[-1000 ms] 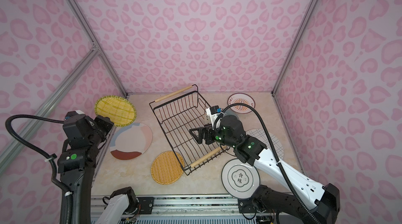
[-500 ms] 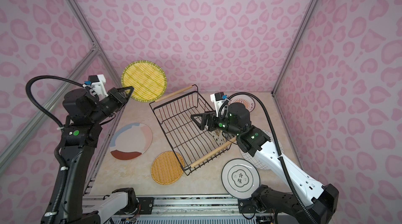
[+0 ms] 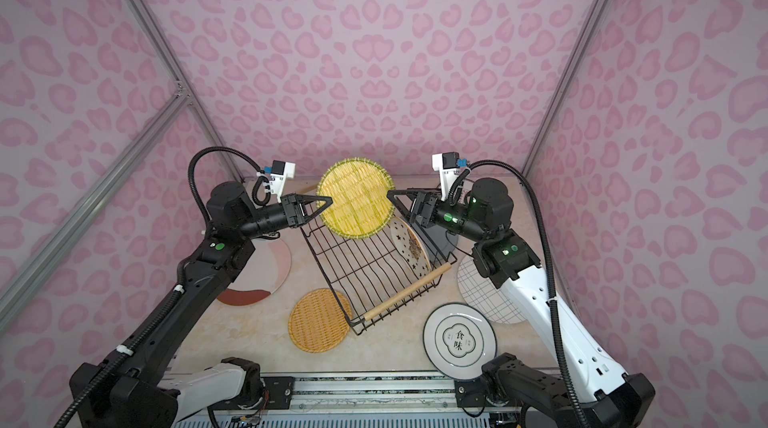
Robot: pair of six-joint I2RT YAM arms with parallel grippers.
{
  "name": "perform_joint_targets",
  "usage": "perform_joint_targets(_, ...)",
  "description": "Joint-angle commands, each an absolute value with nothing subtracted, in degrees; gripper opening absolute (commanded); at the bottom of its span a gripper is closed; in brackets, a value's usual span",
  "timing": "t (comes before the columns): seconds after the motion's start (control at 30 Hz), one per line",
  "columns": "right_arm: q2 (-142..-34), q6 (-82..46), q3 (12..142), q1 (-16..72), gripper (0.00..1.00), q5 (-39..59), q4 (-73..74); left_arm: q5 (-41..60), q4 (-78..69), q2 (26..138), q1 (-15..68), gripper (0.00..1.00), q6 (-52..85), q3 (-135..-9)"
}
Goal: Load the plates into the dish rack
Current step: 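Carry the tray over the rack toward the right gripper while it reaches, then grasp the tray rim with the right gripper and open the left gripper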
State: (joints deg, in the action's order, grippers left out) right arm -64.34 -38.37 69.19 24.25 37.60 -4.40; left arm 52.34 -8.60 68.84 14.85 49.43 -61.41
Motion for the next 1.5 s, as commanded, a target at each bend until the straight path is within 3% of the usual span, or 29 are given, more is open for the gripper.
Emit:
perform_joint_targets(0.0, -64.7, -37.6, 68.7, 24.4, 0.77, 37.8, -7.3, 56.3, -16.3, 70.2, 15.5, 0.04, 49.1, -60.8)
perform_joint_targets(0.13, -64.6, -36.9, 68.1, 26.2, 0.68, 36.1, -7.9, 57.5, -18.0, 71.4, 15.6, 0.04, 50.1, -59.6)
perform_joint_targets(0.47, -68.1, -35.8, 71.1, 28.2, 0.33, 34.8, -9.3, 57.9, -16.8, 70.4, 15.6, 0.04, 48.5, -58.5)
perform_joint_targets(0.6, -68.3, -37.8, 70.6, 28.3, 0.28, 34.0, -7.3, 57.5, -15.7, 70.5, 15.6, 0.04, 47.5, -58.4)
perform_joint_targets(0.77, -68.6, -41.2, 68.8, 28.6, 0.10, 33.3, -4.0, 56.8, -14.3, 71.0, 15.6, 0.04, 46.3, -58.6)
perform_joint_targets(0.93, -68.7, -41.3, 68.8, 30.1, 0.00, 33.5, -4.5, 56.2, -12.6, 71.4, 15.6, 0.04, 45.1, -59.1)
perform_joint_targets(0.97, -68.7, -41.0, 68.9, 30.3, 0.00, 33.3, -5.1, 56.1, -12.1, 71.5, 15.4, 0.20, 44.9, -59.2)
perform_joint_targets(1.07, -67.9, -39.0, 69.5, 30.4, 0.00, 31.4, -7.7, 55.4, -12.4, 71.2, 15.0, 1.00, 45.7, -58.6)
perform_joint_targets(1.3, -64.4, -33.6, 71.8, 29.1, 0.00, 26.0, -15.7, 54.4, -12.4, 62.8, 14.8, 0.98, 42.3, -58.6)
perform_joint_targets(1.47, -64.1, -26.2, 76.7, 30.5, 0.00, 17.5, -27.1, 44.5, 3.6, 56.7, 14.8, 0.98, 30.8, -60.3)
